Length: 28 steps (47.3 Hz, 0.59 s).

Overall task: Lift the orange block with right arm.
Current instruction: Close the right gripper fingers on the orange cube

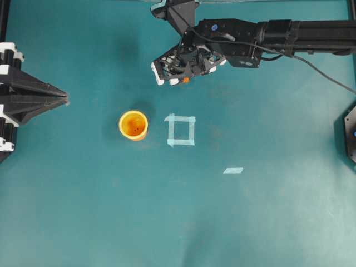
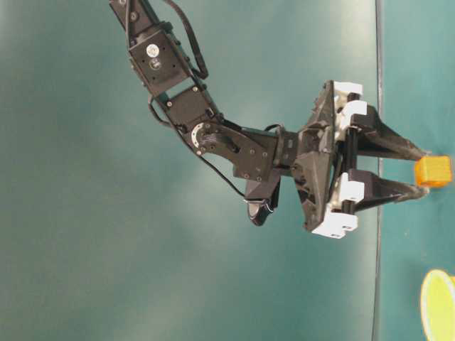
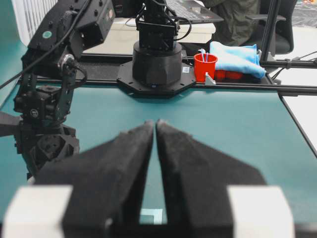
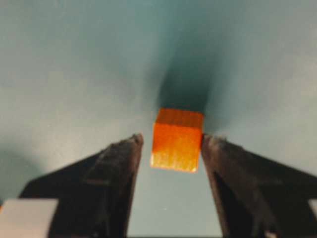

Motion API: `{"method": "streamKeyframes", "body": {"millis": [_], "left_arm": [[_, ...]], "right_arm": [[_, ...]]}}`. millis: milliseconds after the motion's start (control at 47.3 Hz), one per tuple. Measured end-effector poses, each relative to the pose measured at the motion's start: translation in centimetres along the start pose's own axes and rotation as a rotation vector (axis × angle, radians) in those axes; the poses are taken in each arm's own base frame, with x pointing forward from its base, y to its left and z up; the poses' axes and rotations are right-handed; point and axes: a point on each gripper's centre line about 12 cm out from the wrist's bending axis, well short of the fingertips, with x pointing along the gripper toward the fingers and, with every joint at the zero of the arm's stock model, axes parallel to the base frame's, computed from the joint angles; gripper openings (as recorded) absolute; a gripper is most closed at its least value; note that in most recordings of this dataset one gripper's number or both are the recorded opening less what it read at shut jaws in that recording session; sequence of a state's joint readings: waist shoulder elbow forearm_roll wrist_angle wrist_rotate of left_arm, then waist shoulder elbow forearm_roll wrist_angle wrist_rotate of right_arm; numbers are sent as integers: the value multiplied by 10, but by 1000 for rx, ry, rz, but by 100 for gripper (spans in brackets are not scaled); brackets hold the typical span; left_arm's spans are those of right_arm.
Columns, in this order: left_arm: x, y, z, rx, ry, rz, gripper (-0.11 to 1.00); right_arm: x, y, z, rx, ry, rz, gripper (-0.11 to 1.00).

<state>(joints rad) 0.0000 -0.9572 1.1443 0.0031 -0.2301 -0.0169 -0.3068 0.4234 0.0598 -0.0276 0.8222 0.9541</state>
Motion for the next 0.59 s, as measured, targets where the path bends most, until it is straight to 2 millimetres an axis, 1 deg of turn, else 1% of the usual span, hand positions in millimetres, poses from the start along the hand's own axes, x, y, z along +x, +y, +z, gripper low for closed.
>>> {"method": "streamKeyframes", "body": {"millis": [254,338,486,592], "left_arm": [[0,0,1,0,-3,0,12],[0,0,1,0,-3,0,12],[0,0,0,0,-2,0,12],[0,0,1,0,-3,0,12]], "right_arm": [[3,0,-1,-2,2,-2,55],[3,0,0,0,3,-4,52],[3,0,0,1,3,-2,42],[2,0,0,0,2,-2,41]]}}
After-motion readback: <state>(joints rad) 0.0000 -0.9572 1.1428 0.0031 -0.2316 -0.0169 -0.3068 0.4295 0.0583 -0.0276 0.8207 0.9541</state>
